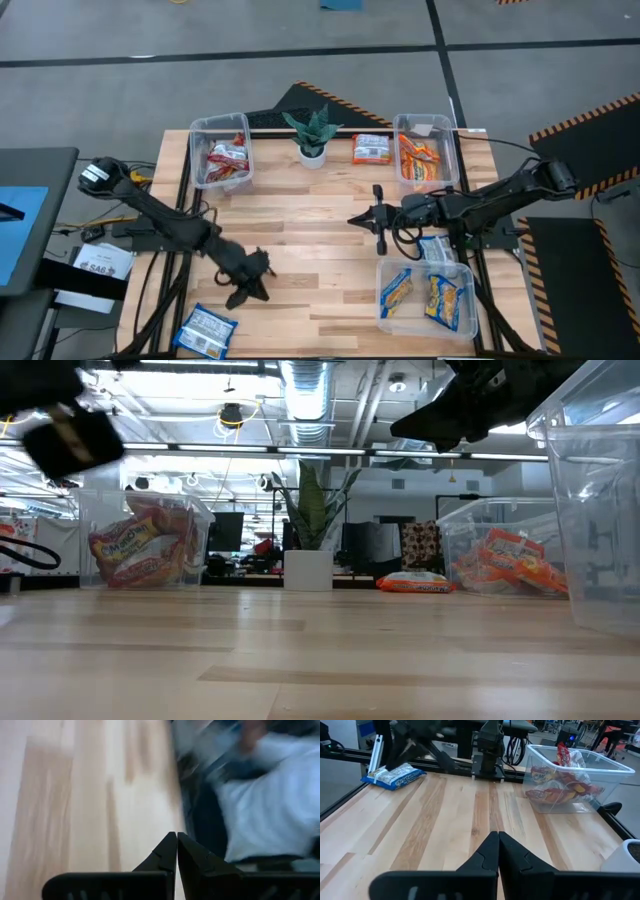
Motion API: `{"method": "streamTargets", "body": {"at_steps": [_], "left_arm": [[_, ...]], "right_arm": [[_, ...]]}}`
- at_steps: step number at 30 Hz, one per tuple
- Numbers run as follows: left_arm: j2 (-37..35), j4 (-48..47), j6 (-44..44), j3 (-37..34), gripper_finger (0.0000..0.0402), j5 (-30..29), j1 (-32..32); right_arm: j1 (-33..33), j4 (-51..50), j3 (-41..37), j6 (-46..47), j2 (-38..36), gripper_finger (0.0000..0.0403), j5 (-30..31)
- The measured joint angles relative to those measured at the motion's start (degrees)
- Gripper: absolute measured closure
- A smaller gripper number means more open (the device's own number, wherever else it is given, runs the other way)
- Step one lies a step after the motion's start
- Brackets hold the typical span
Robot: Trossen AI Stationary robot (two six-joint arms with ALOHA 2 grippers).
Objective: Sort Maruchan noodles
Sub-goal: Put the blue noodle pack in the top right transparent bin
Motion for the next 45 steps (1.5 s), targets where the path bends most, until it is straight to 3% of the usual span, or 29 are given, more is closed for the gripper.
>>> {"method": "streamTargets", "body": {"at_steps": [5, 9, 12, 18, 26, 31, 39, 42, 45], "left_arm": [[5.0, -33.9, -1.8, 17.0, 0.0401, -5.9, -9.2], [11.9, -47.5, -4.6, 28.2, 0.0402, -5.9, -15.3], [16.7, -48.1, -12.3, 31.6, 0.0402, 0.9, -17.9], [23.6, -47.1, -31.5, 31.5, 0.0401, 14.0, -21.3], [27.8, -51.6, -41.5, 31.4, 0.0401, 14.7, -21.6], [29.4, -56.6, -42.1, 31.2, 0.0401, 16.0, -21.6], [29.6, -51.9, -41.7, 24.5, 0.0402, 19.9, -21.3], [29.5, -51.0, -37.8, 22.6, 0.0401, 21.9, -20.2], [29.4, -52.6, -29.6, 22.5, 0.0401, 18.9, -18.2]], "right_arm": [[0.0, 0.0, 0.0, 0.0, 0.0, 0.0381, 0.0], [0.0, -0.1, 0.0, 0.4, 0.0, 0.038, 0.0], [0.0, -0.6, 0.0, 0.4, 0.0, 0.0379, 0.0], [-0.2, -1.5, 0.0, 0.1, 0.0, 0.0379, 0.0], [-1.4, -1.7, 0.0, 0.0, 0.0, 0.0379, 0.2], [-1.6, -1.9, 0.0, 0.3, 0.0, 0.0379, 0.2], [-1.6, -3.1, 0.0, 0.4, 0.0, 0.0379, 0.2], [-1.6, -3.1, 0.0, 0.4, 0.0, 0.0379, 0.2], [-1.6, -3.1, 0.0, 0.4, 0.0, 0.0379, 0.2]]}}
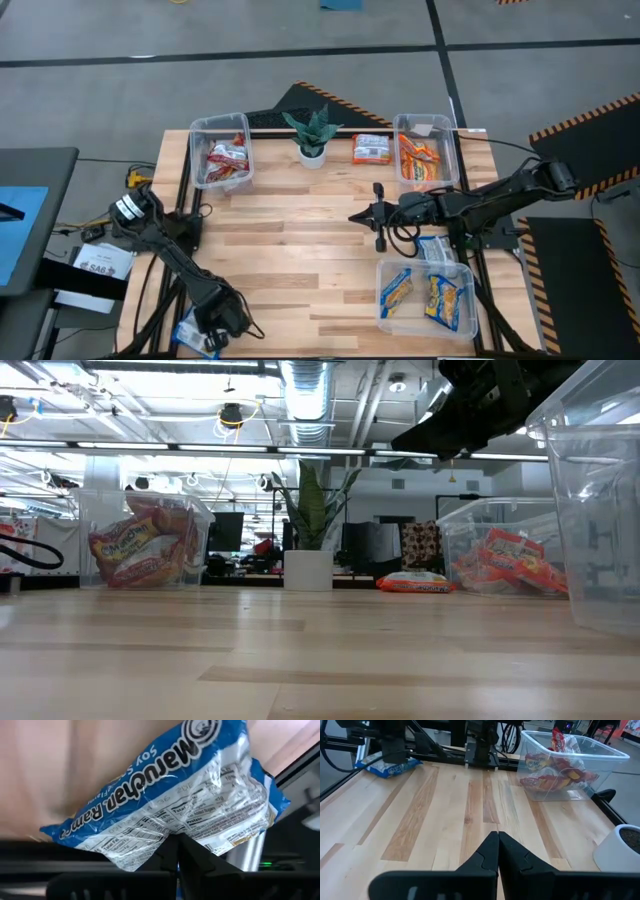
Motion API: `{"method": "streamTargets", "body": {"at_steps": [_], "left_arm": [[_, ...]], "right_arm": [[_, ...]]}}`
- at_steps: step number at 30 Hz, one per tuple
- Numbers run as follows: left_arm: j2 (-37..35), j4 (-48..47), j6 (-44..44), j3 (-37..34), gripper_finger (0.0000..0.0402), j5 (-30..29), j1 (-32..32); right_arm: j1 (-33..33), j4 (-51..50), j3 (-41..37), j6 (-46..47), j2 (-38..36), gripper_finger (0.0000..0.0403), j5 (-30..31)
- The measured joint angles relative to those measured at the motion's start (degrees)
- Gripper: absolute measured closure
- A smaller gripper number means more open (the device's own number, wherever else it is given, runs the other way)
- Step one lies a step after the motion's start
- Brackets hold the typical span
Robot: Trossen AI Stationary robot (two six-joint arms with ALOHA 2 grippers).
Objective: Sort Maruchan noodles
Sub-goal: Put the blue noodle pack in the top right transparent bin
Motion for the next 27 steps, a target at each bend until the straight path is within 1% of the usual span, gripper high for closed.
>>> {"method": "streamTargets", "body": {"at_steps": [5, 16, 20, 25, 27], "left_arm": [[-0.2, -1.4, 14.8, 0.3, 0.0401, -5.3, 6.3], [-0.2, -0.8, 44.5, 0.7, 0.0401, -8.0, 24.0], [-0.1, 0.4, 55.7, 3.7, 0.0401, -14.4, 30.4], [0.8, 4.9, 70.9, 9.7, 0.0401, -28.3, 37.7], [0.9, 5.9, 75.9, 11.8, 0.0401, -32.9, 40.2]], "right_arm": [[0.0, 0.0, 0.0, 0.0, 0.0, 0.0378, 0.0], [0.0, -0.3, 0.0, 0.1, 0.0, 0.0378, 0.0], [0.0, -0.3, 0.0, 0.1, 0.0, 0.0378, 0.0], [0.0, -0.3, 0.0, 0.1, 0.0, 0.0378, 0.0], [0.0, -0.4, 0.0, 0.1, 0.0, 0.0378, 0.0]]}}
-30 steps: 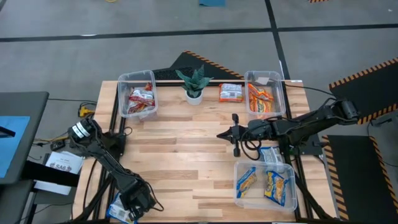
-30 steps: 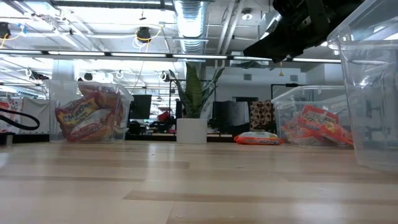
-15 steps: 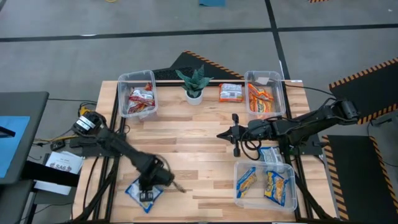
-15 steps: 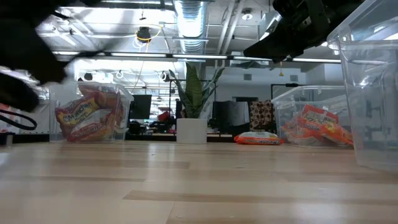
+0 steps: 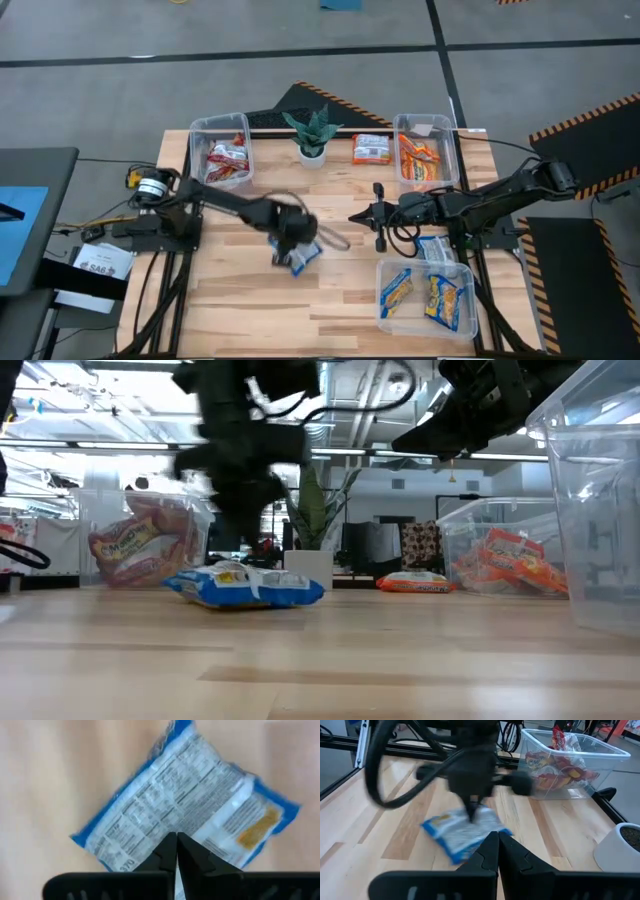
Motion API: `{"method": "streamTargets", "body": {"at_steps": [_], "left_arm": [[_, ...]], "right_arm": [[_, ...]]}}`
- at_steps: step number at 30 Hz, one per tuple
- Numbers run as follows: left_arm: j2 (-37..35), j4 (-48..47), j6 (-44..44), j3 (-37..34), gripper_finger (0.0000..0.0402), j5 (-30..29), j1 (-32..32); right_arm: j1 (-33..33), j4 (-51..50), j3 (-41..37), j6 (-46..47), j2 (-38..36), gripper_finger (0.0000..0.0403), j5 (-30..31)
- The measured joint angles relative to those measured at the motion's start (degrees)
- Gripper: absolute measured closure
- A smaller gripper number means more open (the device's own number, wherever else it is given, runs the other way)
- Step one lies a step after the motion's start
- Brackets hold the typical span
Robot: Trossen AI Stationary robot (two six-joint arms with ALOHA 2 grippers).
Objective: Sort Maruchan noodles
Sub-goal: Put the blue noodle pack in the top right transparent bin
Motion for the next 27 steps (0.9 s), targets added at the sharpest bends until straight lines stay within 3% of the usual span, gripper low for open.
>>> {"method": "streamTargets", "body": {"at_steps": [5, 10, 16, 20, 27], "left_arm": [[-0.2, 3.5, 6.8, 3.9, 0.0401, -6.1, 5.8], [-2.1, -2.6, 7.2, 7.7, 0.0401, -5.4, 8.1], [-12.2, -4.5, 5.7, 6.0, 0.0401, -0.7, 5.0], [-23.3, 11.6, 4.2, -5.6, 0.0401, 2.2, 1.9], [-37.7, 45.5, -4.4, -34.5, 0.0401, 2.9, -2.0]], "right_arm": [[0.0, -0.3, 0.0, 0.5, 0.0, 0.0378, 0.0], [0.2, -1.8, 0.0, 1.4, 0.0, 0.0378, 0.0], [0.2, -1.8, 0.0, 1.7, 0.0, 0.0378, 0.0], [0.4, -1.7, 0.0, 2.9, 0.0, 0.0378, 0.0], [0.4, -1.4, 0.0, 2.9, 0.0, 0.0378, 0.0]]}}
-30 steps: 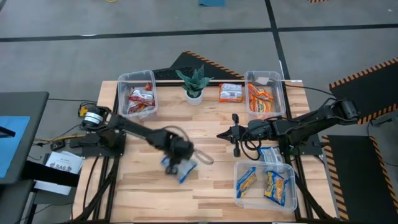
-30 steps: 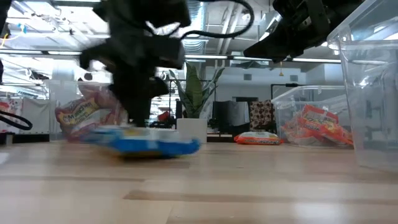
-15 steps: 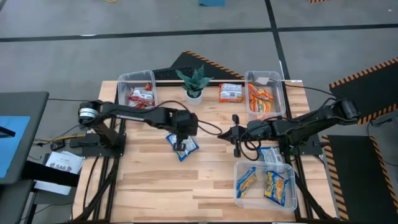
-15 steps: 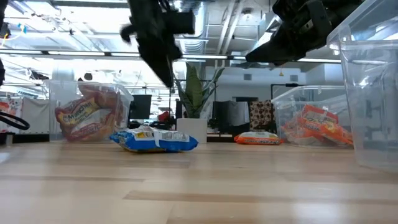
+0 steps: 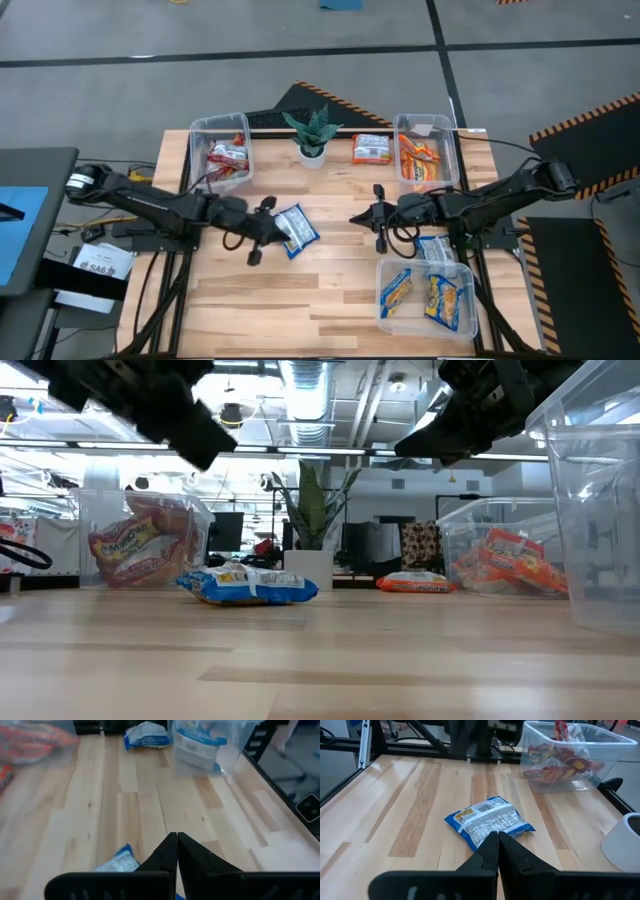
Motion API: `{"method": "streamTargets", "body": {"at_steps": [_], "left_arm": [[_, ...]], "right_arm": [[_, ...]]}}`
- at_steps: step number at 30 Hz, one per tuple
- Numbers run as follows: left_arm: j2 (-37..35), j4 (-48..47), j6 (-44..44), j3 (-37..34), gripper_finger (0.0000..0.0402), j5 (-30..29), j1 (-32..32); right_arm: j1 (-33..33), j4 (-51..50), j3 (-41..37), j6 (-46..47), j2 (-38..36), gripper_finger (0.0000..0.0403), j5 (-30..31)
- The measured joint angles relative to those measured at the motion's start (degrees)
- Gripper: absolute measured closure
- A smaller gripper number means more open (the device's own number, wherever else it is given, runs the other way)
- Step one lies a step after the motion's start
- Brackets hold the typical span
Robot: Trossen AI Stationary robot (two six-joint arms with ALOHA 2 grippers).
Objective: Sort Maruchan noodles
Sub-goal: Put the blue noodle pack in the top right transparent bin
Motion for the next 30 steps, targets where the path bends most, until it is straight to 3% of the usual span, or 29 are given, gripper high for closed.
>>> {"method": "streamTargets", "body": {"at_steps": [4, 9, 13, 17, 24, 30], "left_arm": [[-0.7, 9.9, -5.1, -7.6, 0.0397, -0.2, 0.5], [2.8, 8.6, -6.1, -7.2, 0.0366, -2.7, 0.1], [7.2, 7.5, -4.1, -4.6, 0.0314, -2.1, -0.3], [12.5, -3.1, -2.6, 2.2, 0.0244, 1.0, 0.0], [23.9, -27.8, 7.0, 19.9, 0.0129, -7.0, 0.8], [32.6, -40.4, 14.2, 29.4, 0.0093, -8.9, 2.3]], "right_arm": [[0.0, 0.6, 0.0, 0.0, 0.0, 0.0378, 0.0], [0.0, 0.7, 0.0, 0.1, 0.0, 0.0378, 0.0], [0.0, 0.5, 0.0, 0.1, 0.0, 0.0378, 0.0], [0.0, -0.5, 0.0, 0.1, 0.0, 0.0378, 0.0], [0.0, -2.6, 0.0, 0.1, 0.0, 0.0378, 0.0], [0.0, -3.1, 0.0, 0.2, 0.0, 0.0378, 0.0]]}}
